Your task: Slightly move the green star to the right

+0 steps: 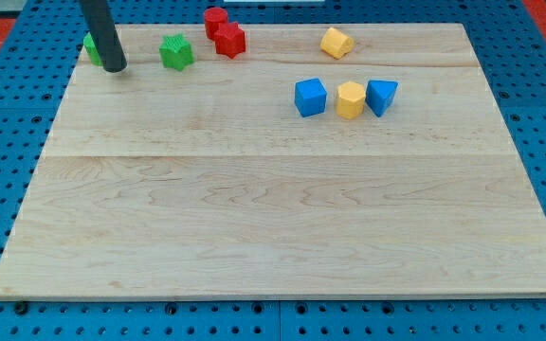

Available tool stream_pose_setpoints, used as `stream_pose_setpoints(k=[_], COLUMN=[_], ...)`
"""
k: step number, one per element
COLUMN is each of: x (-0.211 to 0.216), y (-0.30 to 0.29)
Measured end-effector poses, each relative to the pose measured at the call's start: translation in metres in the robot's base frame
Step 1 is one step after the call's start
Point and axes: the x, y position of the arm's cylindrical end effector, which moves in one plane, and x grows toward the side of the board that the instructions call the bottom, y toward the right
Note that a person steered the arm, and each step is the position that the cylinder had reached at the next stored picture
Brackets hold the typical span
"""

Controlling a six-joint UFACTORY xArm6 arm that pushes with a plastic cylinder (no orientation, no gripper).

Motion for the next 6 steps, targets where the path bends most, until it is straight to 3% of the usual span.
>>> stream_pose_setpoints(k=[1,3,5,6], x=[0.041,0.052,0.073,0.049], y=[0.021,0.082,0.077,0.035])
